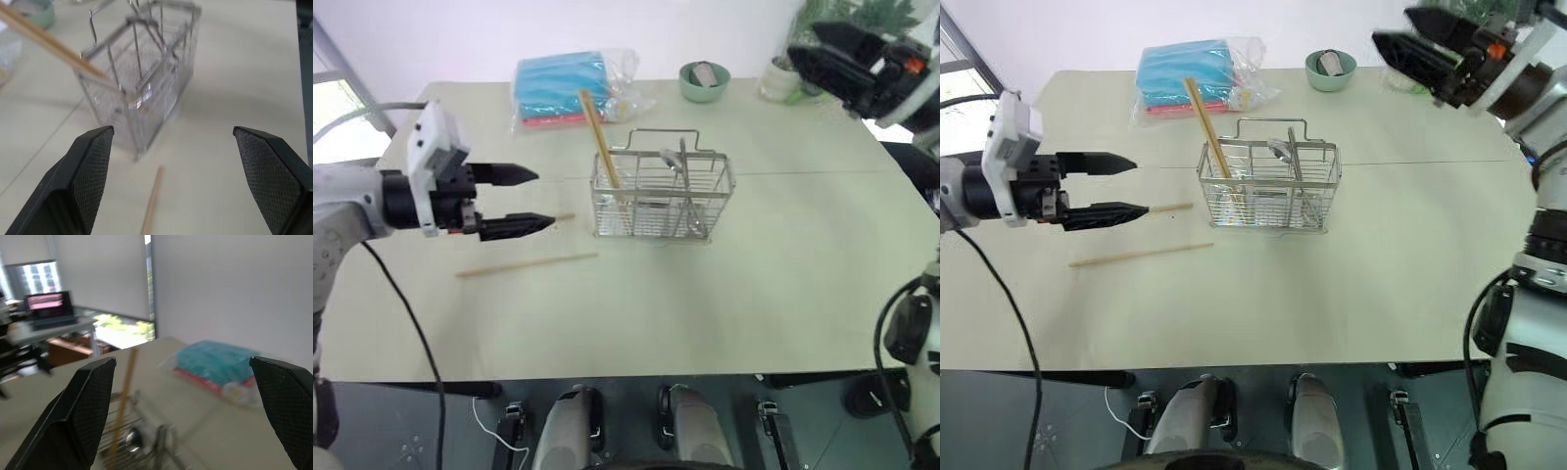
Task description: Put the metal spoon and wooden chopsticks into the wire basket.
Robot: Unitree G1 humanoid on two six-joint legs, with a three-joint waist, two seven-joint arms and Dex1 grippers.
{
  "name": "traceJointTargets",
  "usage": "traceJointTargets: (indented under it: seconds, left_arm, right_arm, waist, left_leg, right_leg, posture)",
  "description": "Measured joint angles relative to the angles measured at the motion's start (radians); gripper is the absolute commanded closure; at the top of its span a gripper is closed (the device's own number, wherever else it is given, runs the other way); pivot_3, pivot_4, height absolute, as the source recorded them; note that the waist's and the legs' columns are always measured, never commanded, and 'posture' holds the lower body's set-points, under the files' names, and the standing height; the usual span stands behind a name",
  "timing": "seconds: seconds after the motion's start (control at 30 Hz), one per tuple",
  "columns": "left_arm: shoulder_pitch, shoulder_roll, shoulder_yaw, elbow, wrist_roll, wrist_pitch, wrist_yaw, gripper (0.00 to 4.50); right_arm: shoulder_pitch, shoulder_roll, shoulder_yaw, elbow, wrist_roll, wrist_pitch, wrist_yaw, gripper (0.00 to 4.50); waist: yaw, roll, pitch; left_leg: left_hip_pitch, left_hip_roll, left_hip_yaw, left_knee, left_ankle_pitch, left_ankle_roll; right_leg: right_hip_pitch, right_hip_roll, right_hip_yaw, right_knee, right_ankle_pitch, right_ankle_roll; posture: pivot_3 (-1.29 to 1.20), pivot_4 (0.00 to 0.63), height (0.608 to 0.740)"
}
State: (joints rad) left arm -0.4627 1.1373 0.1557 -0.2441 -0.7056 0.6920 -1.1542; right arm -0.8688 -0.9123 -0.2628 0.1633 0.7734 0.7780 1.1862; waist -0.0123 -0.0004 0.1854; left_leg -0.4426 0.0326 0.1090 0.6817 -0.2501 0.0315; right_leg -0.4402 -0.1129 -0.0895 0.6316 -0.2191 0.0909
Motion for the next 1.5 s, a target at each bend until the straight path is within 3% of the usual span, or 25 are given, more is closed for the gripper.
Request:
traceJointTargets:
  seconds: [0.13,0.3,0.5,0.77,0.97,1.07,1.27,1.3,1.5]
  left_arm:
    - [0.071,0.023,-0.056,0.052,0.099,-0.102,-0.098,0.39]
    - [0.037,-0.018,-0.202,0.146,0.258,-0.239,-0.163,0.39]
    - [-0.134,-0.182,-0.374,0.401,0.434,-0.355,-0.201,0.39]
    - [-0.28,-0.325,-0.457,0.73,0.595,-0.516,-0.232,0.39]
    - [-0.331,-0.398,-0.495,0.793,0.683,-0.612,-0.243,0.39]
    - [-0.346,-0.409,-0.504,0.806,0.71,-0.646,-0.259,1.18]
    - [-0.37,-0.432,-0.517,0.835,0.729,-0.673,-0.294,4.16]
    - [-0.373,-0.433,-0.517,0.838,0.731,-0.673,-0.294,4.48]
    - [-0.378,-0.435,-0.516,0.843,0.738,-0.672,-0.297,4.48]
  right_arm:
    - [0.219,-0.068,0.054,-0.179,0.038,0.051,0.159,0.03]
    - [0.379,-0.073,0.091,-0.283,0.005,-0.003,0.192,0.03]
    - [0.402,-0.068,0.067,-0.336,0.009,-0.008,0.132,0.03]
    - [0.461,-0.065,0.005,-0.401,0.061,0.02,0.055,0.03]
    - [0.472,-0.062,-0.016,-0.419,0.081,0.03,0.012,0.03]
    - [0.49,-0.062,-0.016,-0.427,0.081,0.028,0.012,0.0]
    - [0.501,-0.081,-0.016,-0.429,0.075,0.021,0.035,0.0]
    - [0.501,-0.086,-0.016,-0.429,0.075,0.021,0.039,0.0]
    - [0.498,-0.097,-0.016,-0.425,0.073,0.014,0.064,0.0]
  waist:
    - [0.004,0.0,0.0]
    - [0.007,0.0,0.0]
    - [0.02,-0.001,0.0]
    - [0.027,-0.001,0.0]
    - [0.027,-0.001,0.0]
    - [0.027,-0.001,-0.001]
    - [0.027,0.0,-0.002]
    - [0.026,0.0,-0.002]
    - [0.025,0.0,-0.002]
  left_leg:
    - [0.0,0.0,0.0,0.001,-0.001,0.002]
    - [-0.001,-0.001,0.001,0.001,-0.001,0.002]
    - [-0.002,-0.001,0.002,0.002,-0.001,0.002]
    - [-0.002,-0.001,0.001,0.004,-0.002,0.004]
    - [-0.002,-0.001,0.001,0.004,-0.003,0.005]
    - [-0.001,-0.001,0.001,0.005,-0.003,0.006]
    - [0.0,-0.001,0.0,0.006,-0.003,0.006]
    - [0.0,-0.001,0.0,0.006,-0.003,0.007]
    - [0.0,-0.001,0.0,0.007,-0.004,0.007]
  right_leg:
    - [0.0,-0.001,0.0,0.0,0.0,-0.001]
    - [-0.001,-0.003,0.0,0.0,-0.002,-0.003]
    - [-0.002,-0.002,0.0,0.0,0.0,0.0]
    - [-0.001,-0.002,0.0,0.0,0.0,0.0]
    - [0.0,-0.003,-0.001,0.0,0.0,0.0]
    - [0.0,-0.004,-0.001,0.0,0.0,0.0]
    - [0.002,-0.004,-0.001,0.0,0.0,-0.001]
    - [0.002,-0.004,-0.001,0.001,0.0,-0.001]
    - [0.002,-0.004,-0.001,0.001,0.0,0.0]
  posture:
    - [0.0,0.15,0.715]
    - [0.0,0.15,0.715]
    - [0.0,0.15,0.715]
    - [0.0,0.15,0.715]
    - [0.0,0.15,0.715]
    - [0.0,0.15,0.715]
    - [0.0,0.15,0.715]
    - [0.0,0.15,0.715]
    - [0.0,0.15,0.715]
